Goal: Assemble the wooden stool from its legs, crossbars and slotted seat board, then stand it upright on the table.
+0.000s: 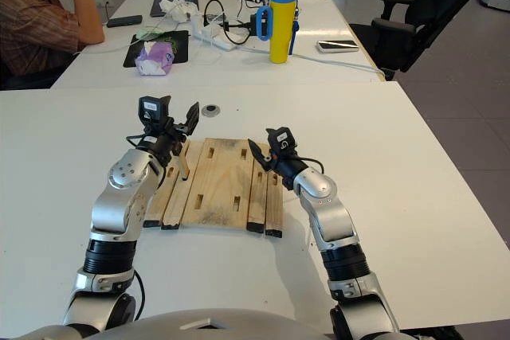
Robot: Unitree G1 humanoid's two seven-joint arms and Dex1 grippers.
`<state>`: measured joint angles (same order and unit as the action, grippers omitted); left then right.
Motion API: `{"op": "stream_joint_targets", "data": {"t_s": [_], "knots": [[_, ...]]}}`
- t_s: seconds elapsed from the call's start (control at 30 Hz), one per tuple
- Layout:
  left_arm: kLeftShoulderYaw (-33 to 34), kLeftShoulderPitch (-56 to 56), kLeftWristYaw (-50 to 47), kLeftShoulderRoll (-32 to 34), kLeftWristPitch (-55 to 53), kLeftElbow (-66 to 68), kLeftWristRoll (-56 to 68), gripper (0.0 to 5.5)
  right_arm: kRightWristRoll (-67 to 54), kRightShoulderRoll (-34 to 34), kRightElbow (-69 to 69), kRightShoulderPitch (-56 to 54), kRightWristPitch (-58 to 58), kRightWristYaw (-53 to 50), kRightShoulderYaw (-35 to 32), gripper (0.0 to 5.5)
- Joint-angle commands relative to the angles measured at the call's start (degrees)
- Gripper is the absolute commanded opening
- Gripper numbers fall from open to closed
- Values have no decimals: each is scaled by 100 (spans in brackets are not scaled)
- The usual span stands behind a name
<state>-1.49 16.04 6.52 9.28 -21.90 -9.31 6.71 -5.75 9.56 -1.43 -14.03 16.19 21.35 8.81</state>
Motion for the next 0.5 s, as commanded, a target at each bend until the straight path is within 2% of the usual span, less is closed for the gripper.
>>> {"op": "stream_joint_targets", "data": {"t_s": [0.03, 0.23, 0.5], "knots": [[54, -464, -91, -61, -360, 593, -75, 348, 50, -16, 116, -148, -79, 2, -13, 281], [444, -284, -226, -259, 231, -254, 159, 348, 61, -39, 165, -160, -130, -19, -29, 281], [512, -621, -493, -482, -337, -1509, 377, 348, 86, -32, 208, -69, -145, -72, -57, 281]]}}
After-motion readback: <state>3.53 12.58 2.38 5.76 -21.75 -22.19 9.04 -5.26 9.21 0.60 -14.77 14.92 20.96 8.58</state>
